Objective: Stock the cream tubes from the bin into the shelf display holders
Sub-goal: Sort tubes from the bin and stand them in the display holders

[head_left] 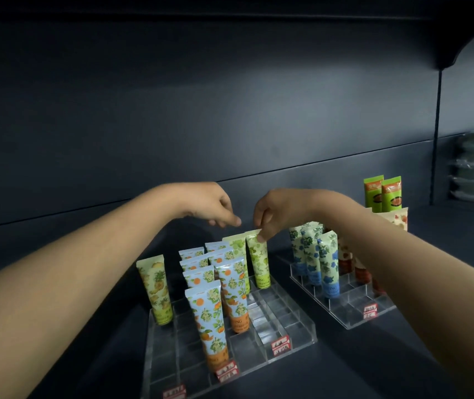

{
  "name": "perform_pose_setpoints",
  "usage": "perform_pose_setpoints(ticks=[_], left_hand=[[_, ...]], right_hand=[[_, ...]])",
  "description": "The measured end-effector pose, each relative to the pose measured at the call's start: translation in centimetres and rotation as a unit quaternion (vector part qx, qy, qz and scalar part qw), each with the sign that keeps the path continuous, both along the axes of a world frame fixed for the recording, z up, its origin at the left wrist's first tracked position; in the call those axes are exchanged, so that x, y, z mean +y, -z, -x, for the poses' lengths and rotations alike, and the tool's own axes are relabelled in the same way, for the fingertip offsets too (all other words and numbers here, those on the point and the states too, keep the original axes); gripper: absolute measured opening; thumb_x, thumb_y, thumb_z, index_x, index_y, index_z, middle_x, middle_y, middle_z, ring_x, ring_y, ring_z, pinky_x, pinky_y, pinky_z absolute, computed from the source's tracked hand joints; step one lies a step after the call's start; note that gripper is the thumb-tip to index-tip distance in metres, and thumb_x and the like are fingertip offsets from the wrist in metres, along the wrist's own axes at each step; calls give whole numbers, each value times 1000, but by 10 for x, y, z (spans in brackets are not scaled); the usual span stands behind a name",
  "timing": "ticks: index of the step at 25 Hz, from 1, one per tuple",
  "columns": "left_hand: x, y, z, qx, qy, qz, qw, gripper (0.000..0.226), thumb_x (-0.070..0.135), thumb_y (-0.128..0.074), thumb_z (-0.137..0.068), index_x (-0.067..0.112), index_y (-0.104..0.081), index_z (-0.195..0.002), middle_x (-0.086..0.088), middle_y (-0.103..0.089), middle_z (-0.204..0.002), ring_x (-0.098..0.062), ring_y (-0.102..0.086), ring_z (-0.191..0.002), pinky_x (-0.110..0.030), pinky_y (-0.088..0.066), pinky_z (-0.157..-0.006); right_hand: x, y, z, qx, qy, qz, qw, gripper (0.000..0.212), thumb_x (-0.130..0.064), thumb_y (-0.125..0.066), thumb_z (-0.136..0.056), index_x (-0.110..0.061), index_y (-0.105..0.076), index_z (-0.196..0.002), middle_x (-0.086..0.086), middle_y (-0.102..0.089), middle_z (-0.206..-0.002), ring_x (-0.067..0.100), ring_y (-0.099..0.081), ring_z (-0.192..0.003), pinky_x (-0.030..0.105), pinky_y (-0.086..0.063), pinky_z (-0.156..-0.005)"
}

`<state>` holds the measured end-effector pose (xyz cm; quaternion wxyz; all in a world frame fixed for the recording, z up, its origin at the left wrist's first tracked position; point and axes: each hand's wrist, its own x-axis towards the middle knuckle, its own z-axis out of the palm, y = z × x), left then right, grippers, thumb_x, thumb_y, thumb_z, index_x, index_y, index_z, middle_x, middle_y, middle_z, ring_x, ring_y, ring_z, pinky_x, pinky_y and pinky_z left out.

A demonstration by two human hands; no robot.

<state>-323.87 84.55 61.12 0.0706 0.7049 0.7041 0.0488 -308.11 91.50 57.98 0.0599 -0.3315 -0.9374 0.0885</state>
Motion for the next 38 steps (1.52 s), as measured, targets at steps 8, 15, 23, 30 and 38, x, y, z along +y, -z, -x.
perform_pose_setpoints(ticks=[8,15,23,30,38], left_hand=[[-59,-9,-3,65,-44,-248,966,20,33,-57,-88,18,-68,-94,4,-64,-99,-16,-56,-99,-25,-42,-80],[-160,10,-7,81,-105,-289,948,16,28,-50,-89,18,-62,-91,0,-65,-103,-24,-56,-101,-37,-47,-87],[-281,34,-15,75,-116,-218,966,26,27,-51,-88,6,-62,-100,-9,-63,-106,-29,-56,-101,-39,-49,-85],[-342,55,-56,70,-120,-196,971,34,30,-51,-90,5,-58,-112,-12,-55,-115,-29,-52,-107,-38,-46,-88],[-367,92,-161,52,-138,-195,970,38,35,-48,-91,11,-51,-121,-8,-47,-123,-26,-48,-111,-42,-45,-91]], right_hand=[[-47,-27,-17,73,46,-83,993,35,-33,-59,-88,-10,-65,-114,4,-66,-117,21,-59,-109,35,-45,-98],[-137,-27,-25,70,80,-185,977,42,-35,-54,-91,-12,-55,-126,10,-57,-129,29,-51,-118,34,-42,-95],[-260,-5,-37,71,79,-174,979,49,-37,-54,-92,-14,-47,-134,6,-53,-135,27,-50,-120,33,-40,-96],[-310,24,-70,81,71,-172,979,48,-37,-55,-90,-17,-48,-133,7,-62,-121,26,-54,-114,34,-46,-90],[-327,60,-159,82,43,-156,983,51,-36,-52,-91,-15,-43,-136,8,-51,-136,28,-49,-122,43,-44,-97]])
